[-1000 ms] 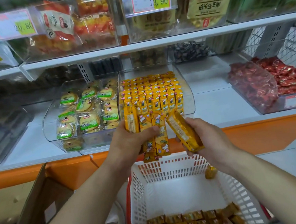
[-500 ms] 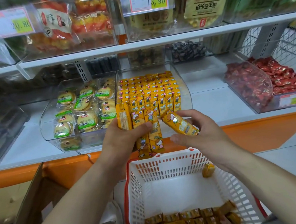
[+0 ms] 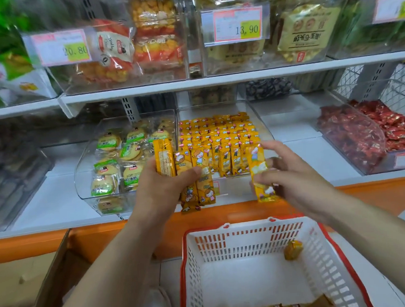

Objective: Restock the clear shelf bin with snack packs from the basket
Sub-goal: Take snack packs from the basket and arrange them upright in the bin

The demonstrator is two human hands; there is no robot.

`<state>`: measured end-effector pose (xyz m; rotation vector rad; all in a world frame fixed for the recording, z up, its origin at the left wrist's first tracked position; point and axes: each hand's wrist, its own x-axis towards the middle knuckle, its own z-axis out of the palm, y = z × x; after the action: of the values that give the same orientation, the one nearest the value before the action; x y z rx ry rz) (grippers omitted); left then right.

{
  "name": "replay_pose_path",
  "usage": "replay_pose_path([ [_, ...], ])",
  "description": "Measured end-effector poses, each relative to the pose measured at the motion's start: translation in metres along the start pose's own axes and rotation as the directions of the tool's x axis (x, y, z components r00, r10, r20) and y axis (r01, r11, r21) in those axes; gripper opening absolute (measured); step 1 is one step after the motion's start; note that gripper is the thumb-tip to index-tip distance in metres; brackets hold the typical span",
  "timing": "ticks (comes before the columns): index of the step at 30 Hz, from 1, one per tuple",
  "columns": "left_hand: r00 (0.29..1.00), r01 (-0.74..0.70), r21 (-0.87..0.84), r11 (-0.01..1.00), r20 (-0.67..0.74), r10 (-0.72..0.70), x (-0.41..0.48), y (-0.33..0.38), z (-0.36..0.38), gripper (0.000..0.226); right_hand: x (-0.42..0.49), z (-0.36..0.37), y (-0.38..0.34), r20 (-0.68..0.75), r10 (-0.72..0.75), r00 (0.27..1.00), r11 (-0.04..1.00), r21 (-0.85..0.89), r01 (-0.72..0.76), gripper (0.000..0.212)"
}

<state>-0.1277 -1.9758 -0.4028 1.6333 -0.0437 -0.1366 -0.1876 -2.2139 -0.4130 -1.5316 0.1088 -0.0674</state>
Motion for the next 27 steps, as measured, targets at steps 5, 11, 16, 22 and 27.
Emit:
replay_pose_path([
  [5, 0.997, -0.08, 0.094, 0.992, -0.008, 0.081, 0.01, 0.002, -0.023, 0.038, 0.063, 0.009, -0.012, -0.132, -0.239, 0.962, 0.928, -0.322, 0.186, 0.046],
  [11, 0.997, -0.07, 0.11, 0.991, -0.03, 0.074, 0.019, -0.006, -0.032, 0.038, 0.152, 0.026, 0.012, -0.044, -0.28, 0.959, 0.687, -0.707, 0.168, 0.042],
  [16, 0.994, -0.052, 0.152, 0.987, -0.089, 0.066, 0.027, -0.009, -0.038, 0.038, 0.185, 0.031, 0.032, 0.038, -0.224, 0.974, 0.334, -0.936, 0.114, 0.033],
  [22, 0.991, -0.064, 0.21, 0.976, -0.101, 0.087, 0.032, -0.011, -0.037, 0.037, 0.189, 0.03, 0.051, 0.101, -0.214, 0.972, 0.053, -0.992, 0.115, 0.036],
  [27, 0.993, -0.066, 0.191, 0.979, -0.08, 0.083, 0.032, -0.011, -0.031, 0.036, 0.185, 0.032, 0.05, 0.137, -0.208, 0.969, -0.057, -0.99, 0.127, 0.041],
])
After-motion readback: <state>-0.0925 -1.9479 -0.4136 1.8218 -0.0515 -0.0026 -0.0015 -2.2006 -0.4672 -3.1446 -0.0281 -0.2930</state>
